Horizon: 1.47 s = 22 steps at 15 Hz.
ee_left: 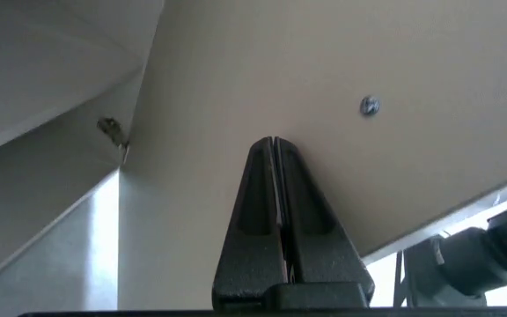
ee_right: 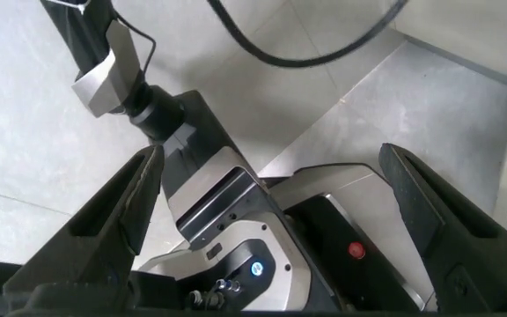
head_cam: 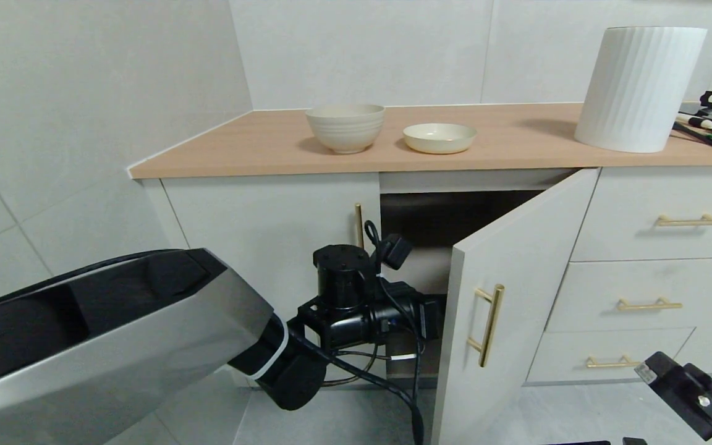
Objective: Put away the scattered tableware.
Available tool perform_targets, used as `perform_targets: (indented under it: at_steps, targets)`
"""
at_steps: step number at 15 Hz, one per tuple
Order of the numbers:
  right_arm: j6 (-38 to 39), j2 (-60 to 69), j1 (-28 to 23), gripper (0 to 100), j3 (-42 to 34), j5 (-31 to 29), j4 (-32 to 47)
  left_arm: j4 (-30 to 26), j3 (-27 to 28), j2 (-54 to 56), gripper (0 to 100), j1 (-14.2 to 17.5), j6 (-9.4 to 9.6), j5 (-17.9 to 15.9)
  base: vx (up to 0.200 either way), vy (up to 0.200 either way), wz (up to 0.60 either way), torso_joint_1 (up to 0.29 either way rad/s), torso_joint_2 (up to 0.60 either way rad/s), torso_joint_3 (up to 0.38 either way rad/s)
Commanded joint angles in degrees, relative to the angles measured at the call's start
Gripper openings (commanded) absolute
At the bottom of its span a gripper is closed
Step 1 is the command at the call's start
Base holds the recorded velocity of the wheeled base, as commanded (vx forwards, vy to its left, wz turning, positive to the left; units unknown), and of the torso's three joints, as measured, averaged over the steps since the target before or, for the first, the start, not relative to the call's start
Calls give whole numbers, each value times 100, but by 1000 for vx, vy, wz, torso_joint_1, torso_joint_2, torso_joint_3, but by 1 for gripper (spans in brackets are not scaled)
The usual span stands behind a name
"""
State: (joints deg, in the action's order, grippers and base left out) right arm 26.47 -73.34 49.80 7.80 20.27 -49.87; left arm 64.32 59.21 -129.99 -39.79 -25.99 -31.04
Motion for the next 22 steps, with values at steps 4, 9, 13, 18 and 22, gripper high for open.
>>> perform_targets:
  at_steps: [4,9,13,18,22]
  targets:
    - [-10,478,759,100,-226,73,-5,19,-709,1019,0,-1382,-3,-438,0,0,0,0,0,0]
    - [-590,514,882,100,-367,82,4,512,-1535,1388,0,-442,-11,-807,0,0,0,0,0,0]
    - [-599,-260,399,100,424,-647,-5,503,-2177,2197,0,384,-3,-192,0,0,0,0,0,0]
    - [-775,-1095,-515,100,2261,-885,215,195,-3065,3700,0,1430,24,-122,0,0,0,0,0,0]
    - [-1355,-1218,-647,100,3852,-1535,2166,-1317,-3117,5010,0,2168,68,-122,0,0,0,0,0,0]
